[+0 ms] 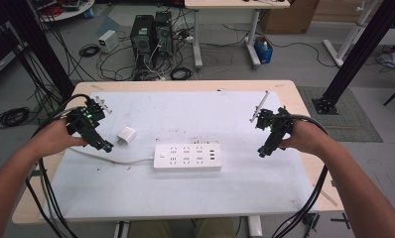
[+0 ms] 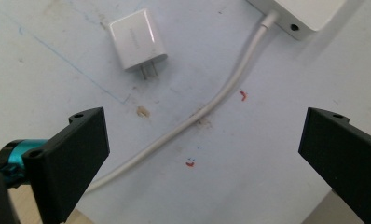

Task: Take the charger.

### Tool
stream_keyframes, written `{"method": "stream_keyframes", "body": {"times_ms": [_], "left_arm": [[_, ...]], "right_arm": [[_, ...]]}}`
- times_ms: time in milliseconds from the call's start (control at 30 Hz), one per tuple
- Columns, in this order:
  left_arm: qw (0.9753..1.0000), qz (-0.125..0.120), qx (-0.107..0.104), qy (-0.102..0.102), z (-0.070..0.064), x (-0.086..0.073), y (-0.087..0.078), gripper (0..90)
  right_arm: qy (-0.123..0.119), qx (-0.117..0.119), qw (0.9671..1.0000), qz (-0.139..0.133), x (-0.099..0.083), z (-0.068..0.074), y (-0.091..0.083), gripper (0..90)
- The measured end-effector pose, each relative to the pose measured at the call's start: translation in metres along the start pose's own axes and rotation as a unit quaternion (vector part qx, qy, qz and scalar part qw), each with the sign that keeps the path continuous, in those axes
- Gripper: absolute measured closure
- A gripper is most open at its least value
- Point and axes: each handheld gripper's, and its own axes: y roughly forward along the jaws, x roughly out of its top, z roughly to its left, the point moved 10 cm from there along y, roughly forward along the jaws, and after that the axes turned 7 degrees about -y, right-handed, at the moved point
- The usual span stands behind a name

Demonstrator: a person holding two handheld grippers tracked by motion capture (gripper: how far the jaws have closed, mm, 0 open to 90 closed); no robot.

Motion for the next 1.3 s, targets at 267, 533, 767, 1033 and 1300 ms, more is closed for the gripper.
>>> {"method": "stream_keyframes", "body": {"times_ms": [267, 533, 767, 1033, 1300], "left_arm": [[0.9984, -0.012, 0.030, -0.046, 0.017, 0.008, 0.009, 1.7], [0.9924, -0.027, 0.035, -0.115, 0.039, 0.017, 0.045, 1.7], [0.9886, -0.044, 0.037, -0.139, 0.047, 0.024, 0.074, 1.8], [0.9846, -0.042, 0.043, -0.164, 0.050, 0.031, 0.102, 3.1], [0.9842, -0.033, 0.047, -0.167, 0.050, 0.035, 0.125, 13.8]], "right_arm": [[-0.004, -0.001, 1.0000, -0.002, 0.001, -0.002, 0.001, 1.5], [0.000, 0.002, 1.0000, -0.002, 0.004, -0.003, 0.006, 1.5], [-0.008, 0.003, 1.0000, 0.000, 0.006, -0.004, 0.009, 1.5], [-0.005, 0.004, 1.0000, 0.007, 0.006, -0.004, 0.012, 1.5], [-0.003, 0.005, 1.0000, 0.005, 0.007, -0.005, 0.014, 1.5]]}}
